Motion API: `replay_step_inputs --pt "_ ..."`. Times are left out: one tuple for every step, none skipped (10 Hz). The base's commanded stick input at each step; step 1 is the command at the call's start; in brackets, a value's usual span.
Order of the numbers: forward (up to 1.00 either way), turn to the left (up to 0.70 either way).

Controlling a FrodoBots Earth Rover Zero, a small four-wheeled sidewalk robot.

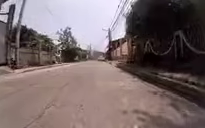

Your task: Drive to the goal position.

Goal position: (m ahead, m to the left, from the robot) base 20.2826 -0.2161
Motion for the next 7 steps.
replay_step_inputs --pt "0.70 0.00" --pt "0.70 0.00" --pt "0.70 0.00" --pt "0.70 0.00" --pt "0.70 0.00" --pt "0.70 0.00" --pt "0.70 0.00"
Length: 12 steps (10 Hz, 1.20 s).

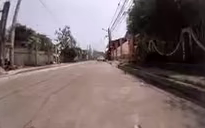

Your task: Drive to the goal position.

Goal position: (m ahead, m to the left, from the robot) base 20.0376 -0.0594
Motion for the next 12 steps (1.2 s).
replay_step_inputs --pt "0.70 0.00" --pt "0.70 0.00" --pt "0.70 0.00" --pt "0.70 0.00" --pt "0.70 0.00" --pt "0.70 0.00" --pt "0.70 0.00" --pt "0.70 0.00" --pt "0.70 0.00" --pt "0.70 0.00" --pt "0.70 0.00" --pt "0.70 0.00"
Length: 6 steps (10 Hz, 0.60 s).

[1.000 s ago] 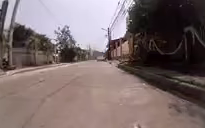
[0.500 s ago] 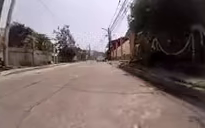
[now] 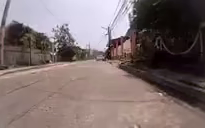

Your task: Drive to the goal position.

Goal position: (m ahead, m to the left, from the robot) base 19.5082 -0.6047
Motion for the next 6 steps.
replay_step_inputs --pt "0.70 0.00" --pt "0.70 0.00" --pt "0.70 0.02" --pt "0.70 0.15" --pt "0.70 0.32" --pt "0.70 0.35"
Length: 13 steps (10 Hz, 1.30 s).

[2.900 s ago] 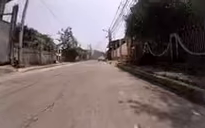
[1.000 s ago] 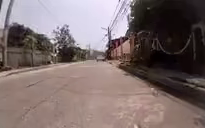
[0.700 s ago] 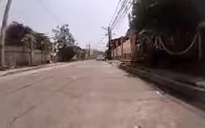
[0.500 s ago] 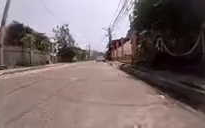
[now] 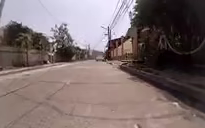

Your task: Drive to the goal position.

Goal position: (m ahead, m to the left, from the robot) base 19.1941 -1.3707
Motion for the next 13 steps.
replay_step_inputs --pt "0.70 0.05" --pt "0.70 0.00" --pt "0.70 0.00" --pt "0.70 0.00" --pt "0.70 0.00" --pt "0.70 0.00" --pt "0.70 0.00" --pt "0.70 0.00" --pt "0.70 0.00" --pt "0.70 0.00" --pt "0.70 0.00" --pt "0.70 0.00" --pt "0.70 0.35"
